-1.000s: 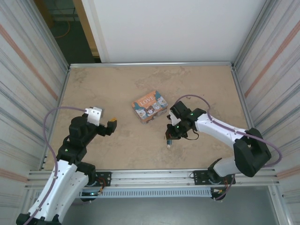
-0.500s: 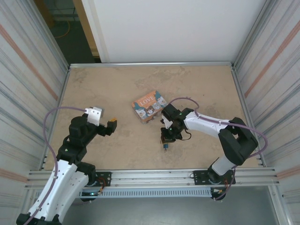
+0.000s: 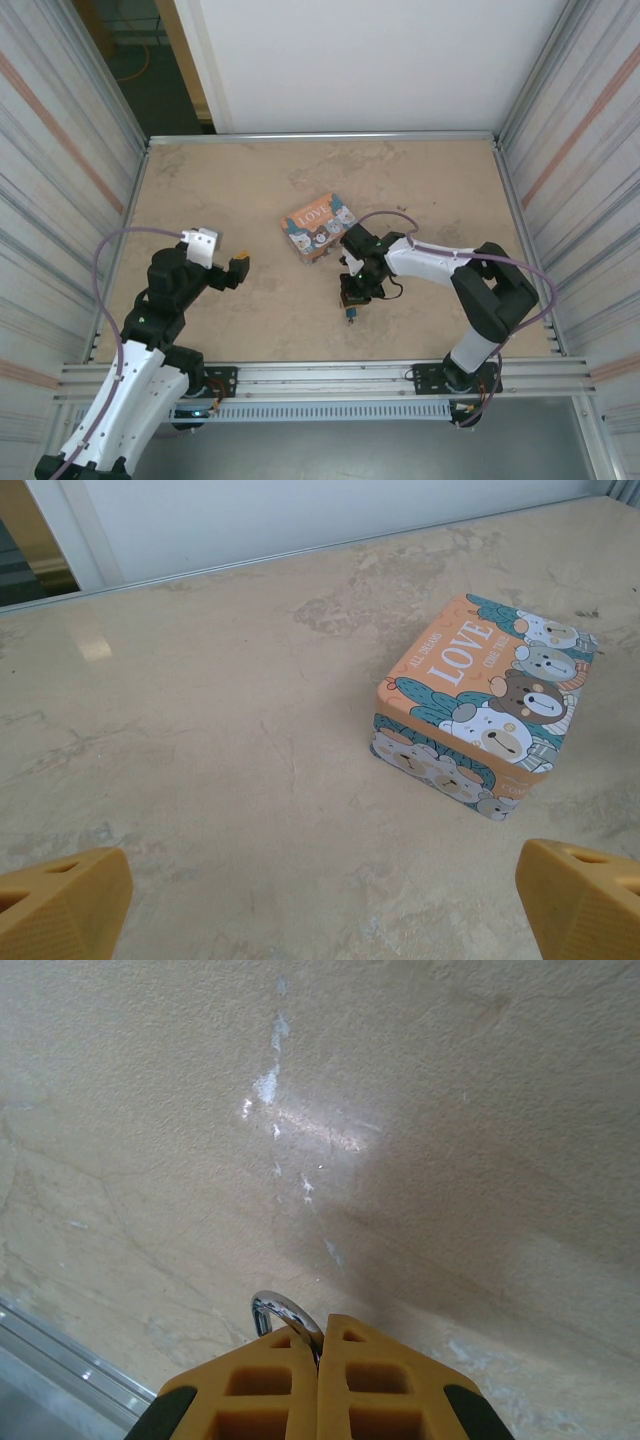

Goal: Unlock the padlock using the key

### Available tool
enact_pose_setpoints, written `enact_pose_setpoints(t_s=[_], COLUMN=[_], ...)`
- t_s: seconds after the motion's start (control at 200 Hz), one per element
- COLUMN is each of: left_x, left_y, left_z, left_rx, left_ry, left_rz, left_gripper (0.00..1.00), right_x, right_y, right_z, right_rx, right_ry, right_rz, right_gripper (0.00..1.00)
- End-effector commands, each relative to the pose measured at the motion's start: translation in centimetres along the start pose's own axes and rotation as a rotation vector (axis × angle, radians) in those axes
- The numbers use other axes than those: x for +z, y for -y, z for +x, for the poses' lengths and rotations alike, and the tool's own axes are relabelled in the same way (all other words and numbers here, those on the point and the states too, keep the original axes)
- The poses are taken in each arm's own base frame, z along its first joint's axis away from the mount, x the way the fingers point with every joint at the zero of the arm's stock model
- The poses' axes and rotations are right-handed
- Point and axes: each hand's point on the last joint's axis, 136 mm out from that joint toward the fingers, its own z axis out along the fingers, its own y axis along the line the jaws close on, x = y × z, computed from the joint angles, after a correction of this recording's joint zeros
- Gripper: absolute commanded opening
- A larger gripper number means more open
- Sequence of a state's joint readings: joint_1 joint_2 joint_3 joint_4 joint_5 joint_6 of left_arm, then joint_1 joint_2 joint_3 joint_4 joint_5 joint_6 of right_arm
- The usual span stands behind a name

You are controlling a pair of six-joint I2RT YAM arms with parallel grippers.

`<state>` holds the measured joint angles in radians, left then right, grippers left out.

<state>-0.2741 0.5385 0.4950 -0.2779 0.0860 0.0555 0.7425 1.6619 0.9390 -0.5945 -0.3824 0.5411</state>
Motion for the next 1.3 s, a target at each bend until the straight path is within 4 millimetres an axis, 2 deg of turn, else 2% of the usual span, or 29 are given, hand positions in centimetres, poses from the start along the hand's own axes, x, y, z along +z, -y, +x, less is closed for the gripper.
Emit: enact_pose_setpoints(t_s=[0.0, 0.511, 1.002, 1.182, 1.293], left_x=[0.1, 0.1, 0.1, 0.1, 0.0], left_y=[0.0, -0.1, -0.1, -0.1, -0.2], left_z=[-0.3, -0.2, -0.1, -0.1, -0.2], left_rx=[-0.009, -0.010, -0.007, -0.007, -0.005], left_ry=[0.019, 0.013, 0.011, 0.012, 0.014], left_rz=[0.005, 0.001, -0.003, -0.003, -0.006], left_gripper=[0.99, 0.99, 0.99, 0.99, 0.99], right_x=[0.1, 1.1, 0.2, -0.8, -1.5], right_y=[-0.5, 0.0, 0.2, 0.3, 0.2], right_z=[-0.6, -1.0, -1.3, -1.5, -1.6], right_rx=[0.001, 0.011, 0.001, -0.006, -0.012], right_ry=[0.011, 0.006, 0.040, 0.068, 0.089], right_rz=[0.004, 0.024, 0.049, 0.064, 0.067], right_gripper=[0.00, 0.01, 0.13, 0.20, 0.28])
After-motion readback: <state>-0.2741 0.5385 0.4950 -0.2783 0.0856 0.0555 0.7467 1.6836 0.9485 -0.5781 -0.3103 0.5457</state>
